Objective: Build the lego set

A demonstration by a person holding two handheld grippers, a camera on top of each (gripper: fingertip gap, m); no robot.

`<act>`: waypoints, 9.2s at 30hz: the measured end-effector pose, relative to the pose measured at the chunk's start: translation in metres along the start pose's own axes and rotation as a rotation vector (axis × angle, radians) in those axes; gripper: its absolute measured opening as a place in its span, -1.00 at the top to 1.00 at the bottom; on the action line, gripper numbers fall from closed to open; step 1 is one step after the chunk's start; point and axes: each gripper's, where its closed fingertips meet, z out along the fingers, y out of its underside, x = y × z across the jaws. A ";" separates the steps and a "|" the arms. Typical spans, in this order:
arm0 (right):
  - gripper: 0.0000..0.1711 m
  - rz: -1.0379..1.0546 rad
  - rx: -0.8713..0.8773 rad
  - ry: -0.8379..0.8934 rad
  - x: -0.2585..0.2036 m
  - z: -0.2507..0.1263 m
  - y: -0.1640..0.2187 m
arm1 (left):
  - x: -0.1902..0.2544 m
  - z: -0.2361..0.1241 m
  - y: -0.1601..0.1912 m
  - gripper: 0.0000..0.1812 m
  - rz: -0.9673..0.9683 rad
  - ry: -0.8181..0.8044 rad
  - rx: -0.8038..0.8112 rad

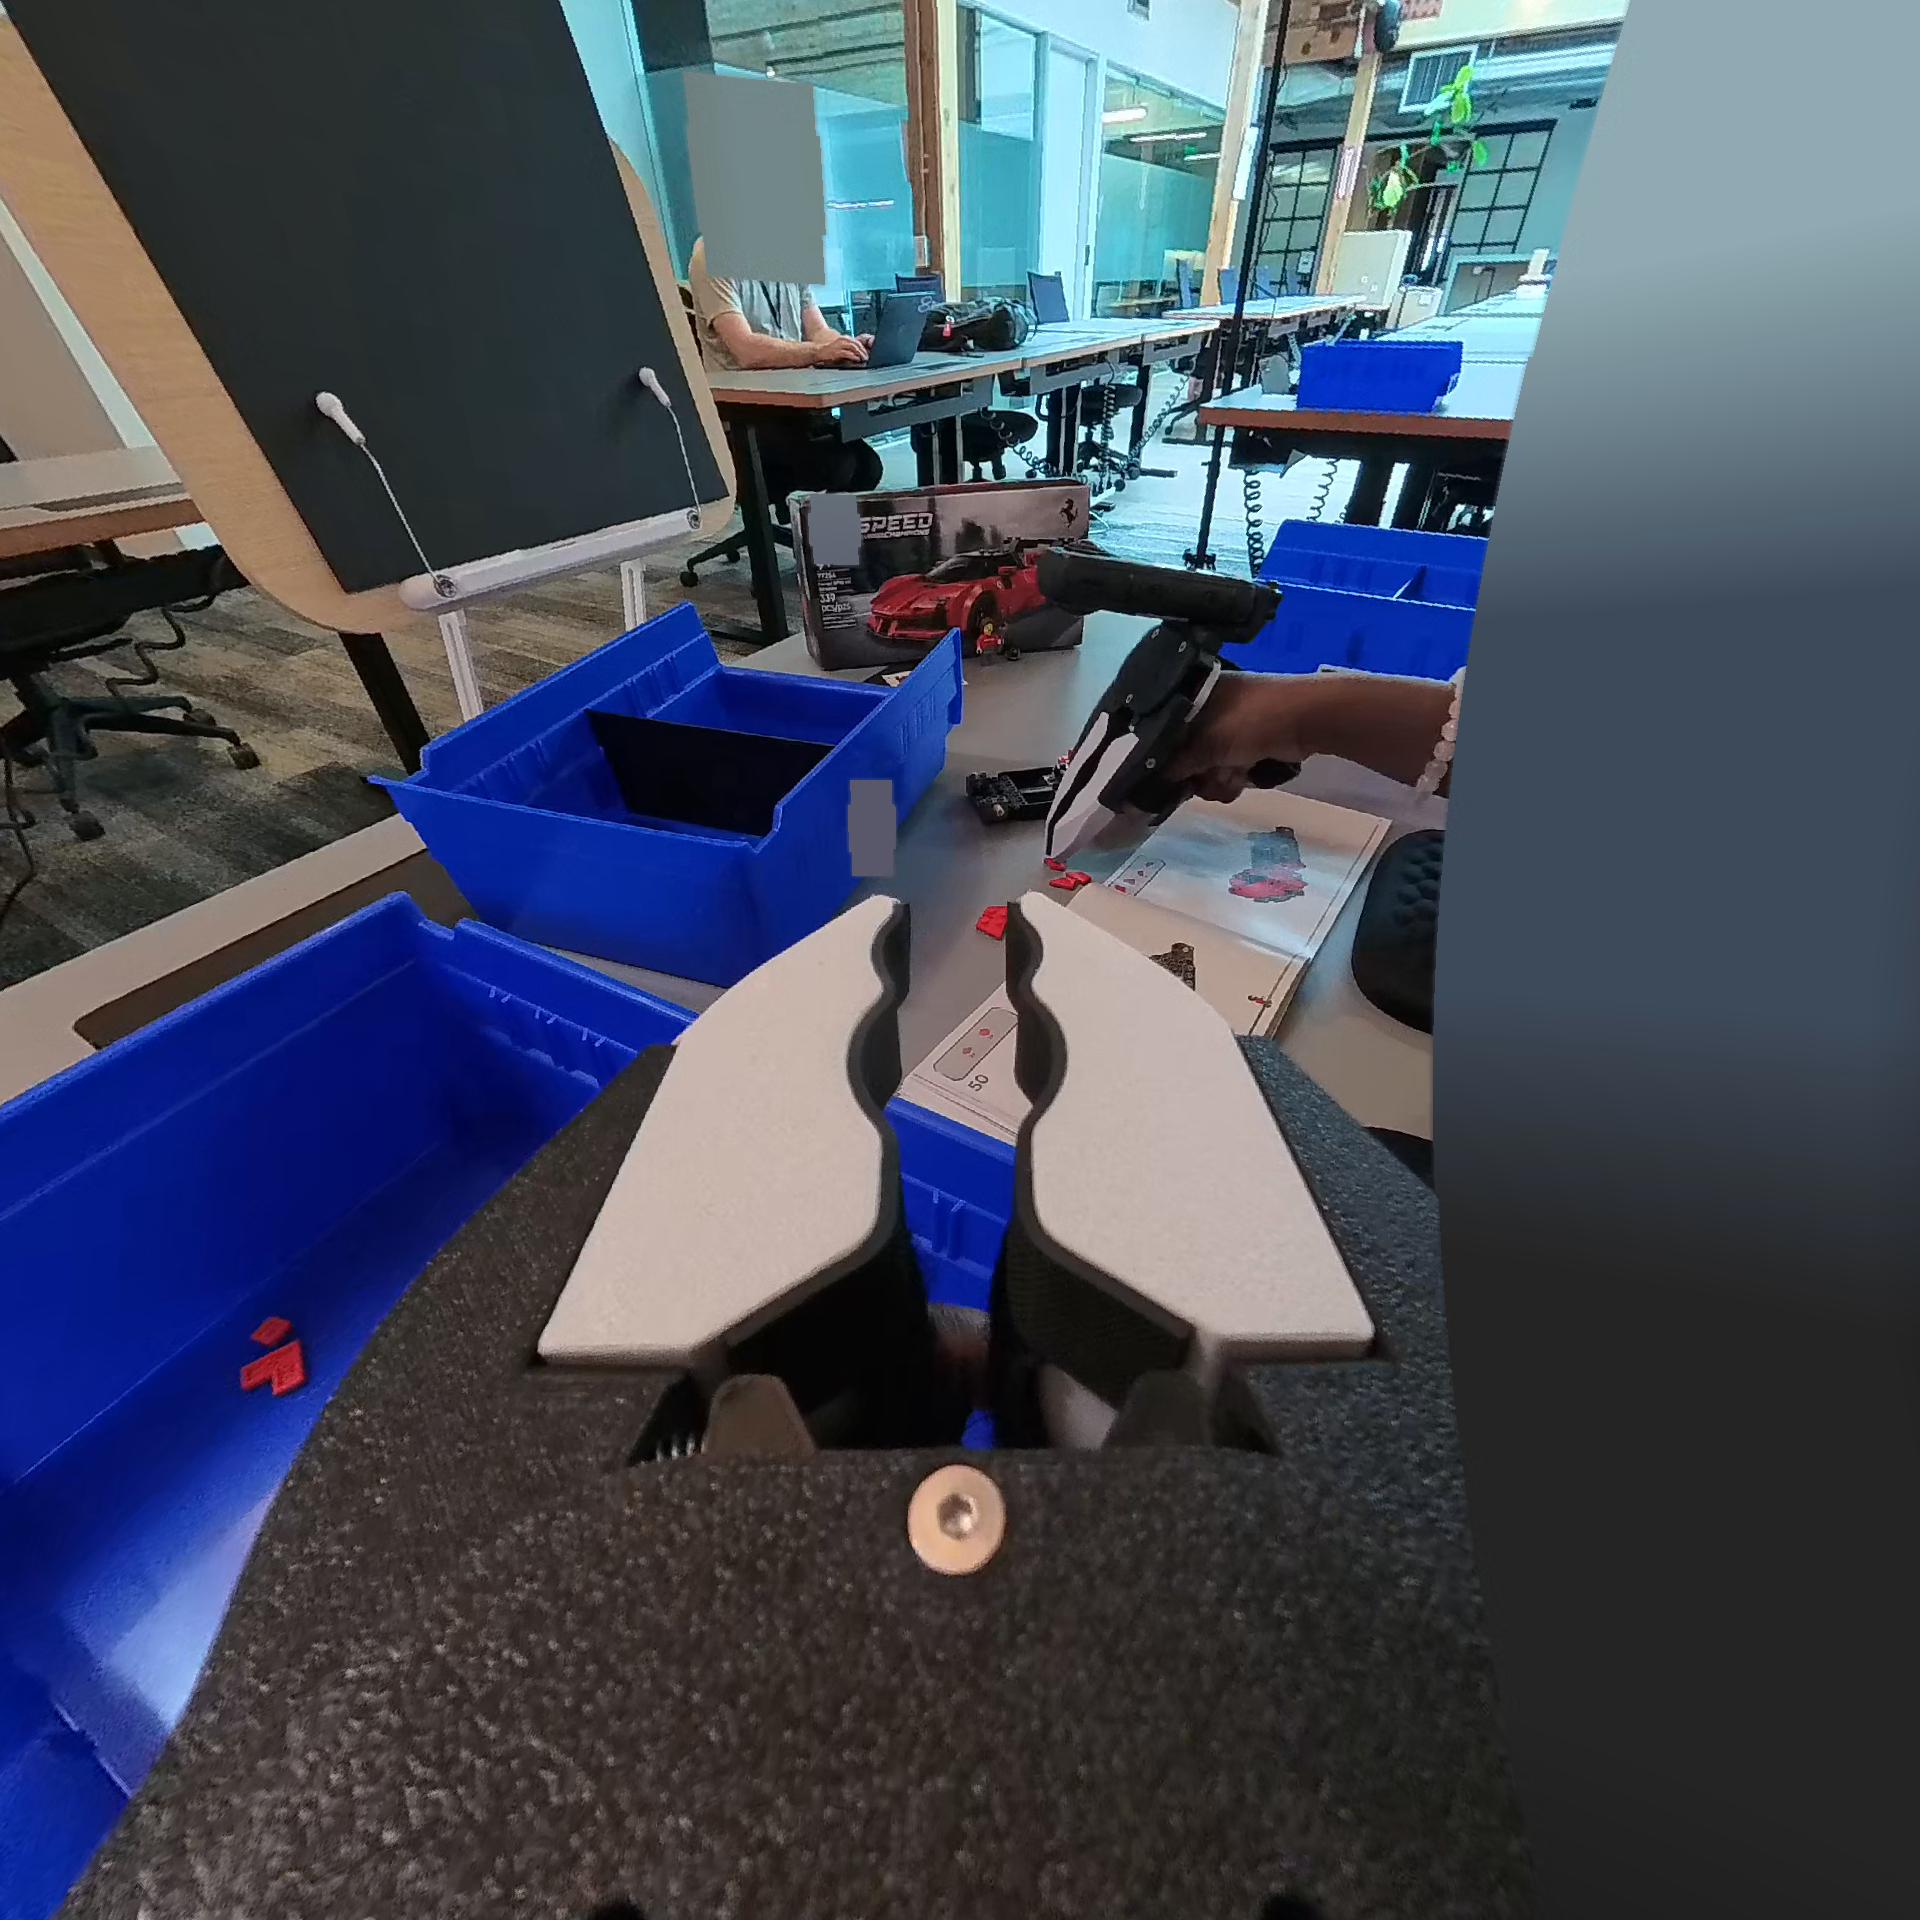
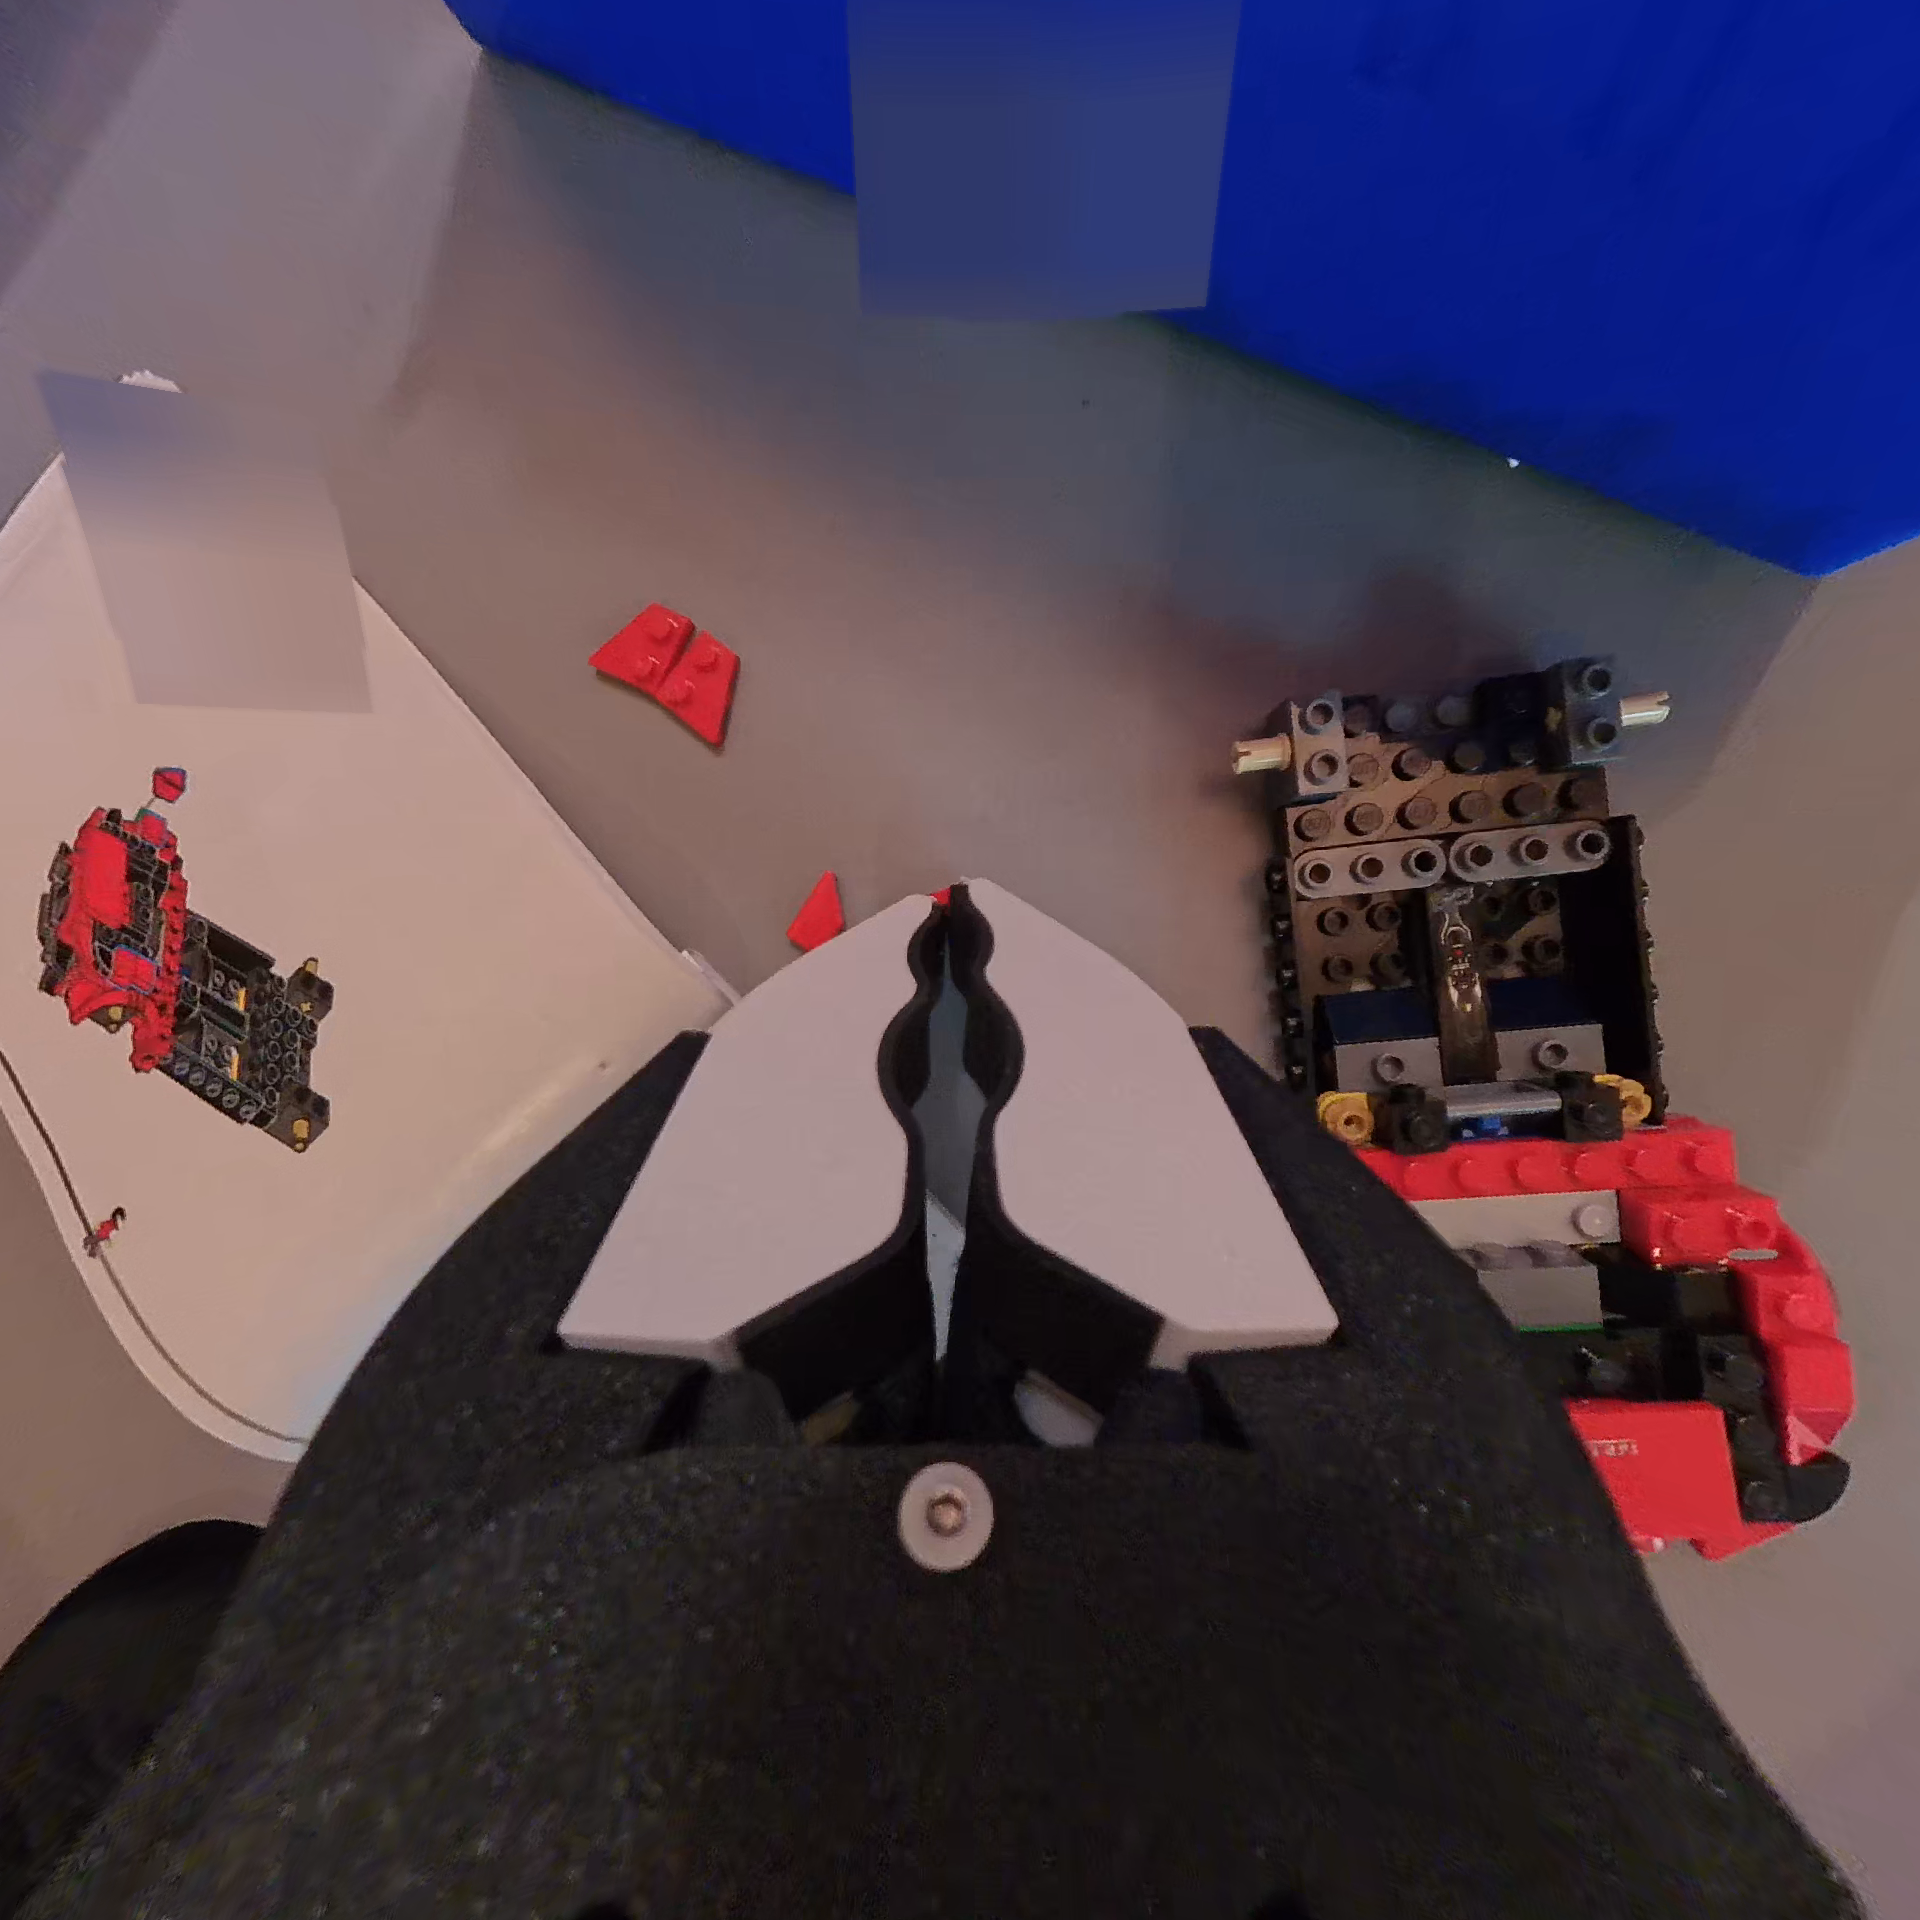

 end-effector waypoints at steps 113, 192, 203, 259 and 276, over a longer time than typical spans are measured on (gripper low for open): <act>0.89 0.222 0.010 -0.011 0.009 -0.013 0.019 | -0.001 0.001 0.005 0.81 0.010 -0.007 -0.028; 0.97 -0.185 -0.158 -0.090 0.021 -0.022 0.033 | -0.005 0.005 0.013 0.81 0.005 -0.024 -0.065; 0.97 -0.205 -0.154 -0.102 0.018 -0.019 0.030 | -0.005 0.004 0.013 0.81 0.004 -0.025 -0.064; 0.78 -1.405 -0.219 -0.406 -0.301 0.087 -0.180 | -0.105 -0.155 -0.035 0.84 -0.153 -0.724 0.488; 0.83 -1.196 -0.387 -0.251 -0.256 0.132 -0.226 | -0.106 -0.152 -0.034 0.83 -0.159 -0.711 0.488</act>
